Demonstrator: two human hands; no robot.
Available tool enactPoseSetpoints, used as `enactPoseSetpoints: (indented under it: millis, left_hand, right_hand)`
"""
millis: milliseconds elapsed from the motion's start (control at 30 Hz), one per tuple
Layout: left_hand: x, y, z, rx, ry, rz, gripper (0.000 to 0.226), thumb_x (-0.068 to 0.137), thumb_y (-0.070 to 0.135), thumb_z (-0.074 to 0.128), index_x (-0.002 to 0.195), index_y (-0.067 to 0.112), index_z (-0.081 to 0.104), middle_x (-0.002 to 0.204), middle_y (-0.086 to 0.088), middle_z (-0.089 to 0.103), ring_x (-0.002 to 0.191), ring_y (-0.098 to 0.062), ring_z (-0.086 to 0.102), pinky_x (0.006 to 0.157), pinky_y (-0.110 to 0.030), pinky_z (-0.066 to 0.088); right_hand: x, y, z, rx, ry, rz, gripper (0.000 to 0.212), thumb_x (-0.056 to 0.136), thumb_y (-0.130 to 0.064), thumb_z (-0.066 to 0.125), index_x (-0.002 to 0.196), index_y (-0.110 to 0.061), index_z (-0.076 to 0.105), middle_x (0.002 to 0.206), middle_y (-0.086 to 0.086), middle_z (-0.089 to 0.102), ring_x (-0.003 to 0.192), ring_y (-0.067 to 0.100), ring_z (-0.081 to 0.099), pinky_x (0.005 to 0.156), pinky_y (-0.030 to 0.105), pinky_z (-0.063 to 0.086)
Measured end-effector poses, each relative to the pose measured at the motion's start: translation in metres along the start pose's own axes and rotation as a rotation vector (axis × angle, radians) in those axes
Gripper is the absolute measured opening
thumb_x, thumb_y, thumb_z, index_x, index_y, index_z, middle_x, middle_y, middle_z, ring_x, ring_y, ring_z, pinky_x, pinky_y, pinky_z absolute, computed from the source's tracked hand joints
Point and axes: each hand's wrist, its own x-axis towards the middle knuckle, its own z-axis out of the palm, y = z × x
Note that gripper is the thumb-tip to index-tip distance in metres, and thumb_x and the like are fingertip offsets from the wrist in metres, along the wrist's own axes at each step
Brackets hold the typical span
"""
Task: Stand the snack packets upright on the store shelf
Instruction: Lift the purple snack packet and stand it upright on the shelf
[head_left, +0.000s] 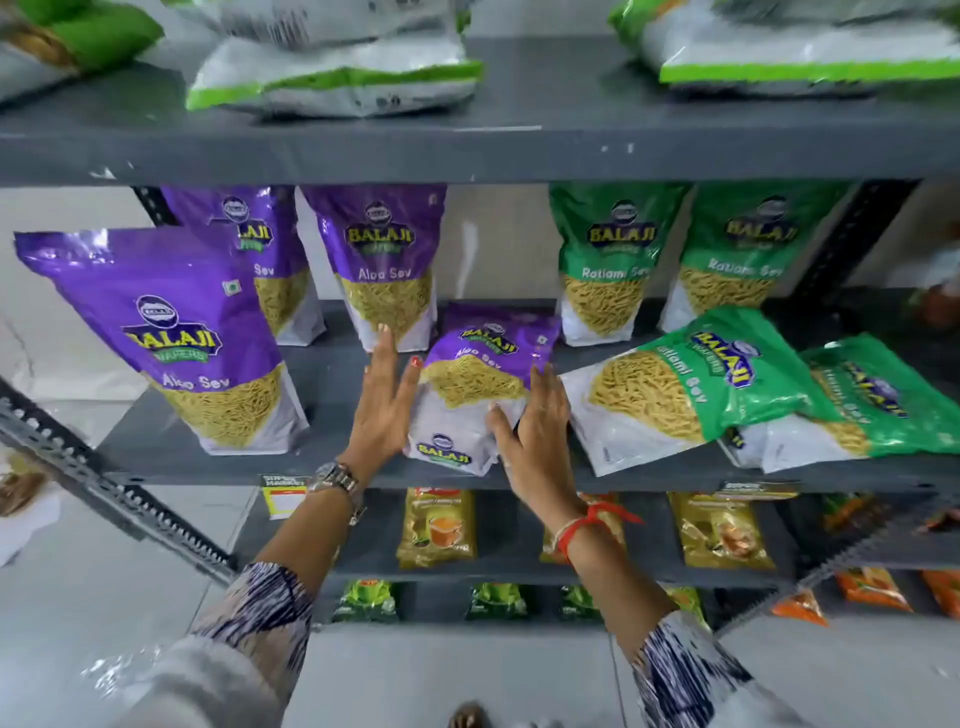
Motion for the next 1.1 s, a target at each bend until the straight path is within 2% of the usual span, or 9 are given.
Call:
enactPoseSetpoints:
  millis: [100,167,233,267,367,467,633,900,1100]
  left_hand:
    - [0.025,-0.023,0.003,-0.439,0.129,-0.392,0.054,0.095,0.036,0.036,0.144,0.016,0.023,0.151,0.000,0.029,0.136,-0.012,0.028,0.115,-0.031,0.021]
    - [0.040,-0.038,0.006,-0.672,0.107,-0.600,0.030,0.093,0.034,0.044,0.108,0.014,0.061,0.104,-0.001,0.069,0.097,-0.014,0.061,0.088,-0.030,0.046]
    - [0.050,-0.053,0.007,-0.691,-0.010,-0.719,0.031,0.089,0.031,0.050,0.068,0.015,0.065,0.053,0.006,0.067,0.050,-0.009,0.060,0.054,-0.020,0.049]
    - [0.054,-0.057,0.006,-0.684,-0.089,-0.741,0.028,0.087,0.032,0.054,0.069,0.014,0.065,0.049,0.005,0.066,0.048,-0.009,0.058,0.050,-0.020,0.048]
    - [0.067,-0.077,0.014,-0.618,-0.187,-0.756,0.025,0.079,0.030,0.065,0.094,0.010,0.066,0.071,-0.002,0.073,0.078,-0.020,0.061,0.065,-0.029,0.056]
    - [0.060,-0.070,0.013,-0.652,-0.215,-0.775,0.014,0.082,0.020,0.062,0.085,0.006,0.066,0.067,-0.004,0.073,0.076,-0.023,0.062,0.067,-0.029,0.055]
    - [0.032,-0.039,-0.004,-0.724,-0.107,-0.641,0.016,0.087,0.004,0.052,0.074,0.008,0.059,0.046,0.005,0.067,0.044,-0.006,0.061,0.040,-0.014,0.046]
    - [-0.015,-0.010,-0.039,-0.872,-0.019,-0.424,0.020,0.089,0.005,0.047,0.077,0.010,0.062,0.068,0.004,0.071,0.067,-0.009,0.066,0.071,-0.024,0.054]
    - [-0.029,-0.005,-0.059,-0.927,0.042,-0.317,0.022,0.088,0.008,0.049,0.072,0.015,0.062,0.066,0.006,0.068,0.068,-0.007,0.060,0.069,-0.019,0.053]
  right_hand:
    - [0.014,0.008,0.026,0.332,0.125,0.237,0.035,0.083,-0.026,0.049,0.105,0.000,0.056,0.101,0.015,0.063,0.101,0.017,0.059,0.094,0.028,0.047]
    - [0.022,0.013,0.036,0.574,0.185,0.491,0.023,0.085,-0.015,0.051,0.104,-0.002,0.057,0.091,0.004,0.061,0.087,0.012,0.058,0.079,0.020,0.047]
    - [0.028,0.022,0.045,0.699,0.211,0.722,0.026,0.084,-0.022,0.054,0.103,-0.006,0.058,0.090,0.006,0.061,0.086,0.021,0.056,0.080,0.031,0.044]
    - [0.033,0.024,0.047,0.727,0.223,0.790,0.016,0.084,-0.022,0.054,0.090,-0.008,0.059,0.082,0.005,0.061,0.081,0.021,0.054,0.077,0.033,0.042]
    - [0.042,0.031,0.053,0.745,0.268,0.862,0.019,0.084,-0.013,0.054,0.065,-0.015,0.058,0.068,0.001,0.058,0.077,0.021,0.053,0.069,0.031,0.041]
    - [0.037,0.032,0.055,0.741,0.297,0.847,0.023,0.080,-0.008,0.054,0.058,-0.014,0.060,0.065,0.006,0.057,0.074,0.022,0.052,0.067,0.034,0.041]
    - [0.022,0.027,0.045,0.757,0.338,0.765,0.010,0.081,-0.012,0.057,0.077,-0.012,0.066,0.084,0.012,0.065,0.083,0.024,0.059,0.081,0.039,0.049]
    - [-0.006,-0.028,0.002,0.895,0.323,0.548,0.021,0.087,-0.010,0.055,0.073,-0.022,0.065,0.067,-0.007,0.068,0.073,0.015,0.058,0.073,0.031,0.046]
    - [-0.016,-0.057,-0.015,0.915,0.262,0.395,0.019,0.089,-0.009,0.051,0.081,-0.022,0.062,0.082,0.002,0.064,0.081,0.017,0.058,0.078,0.033,0.047]
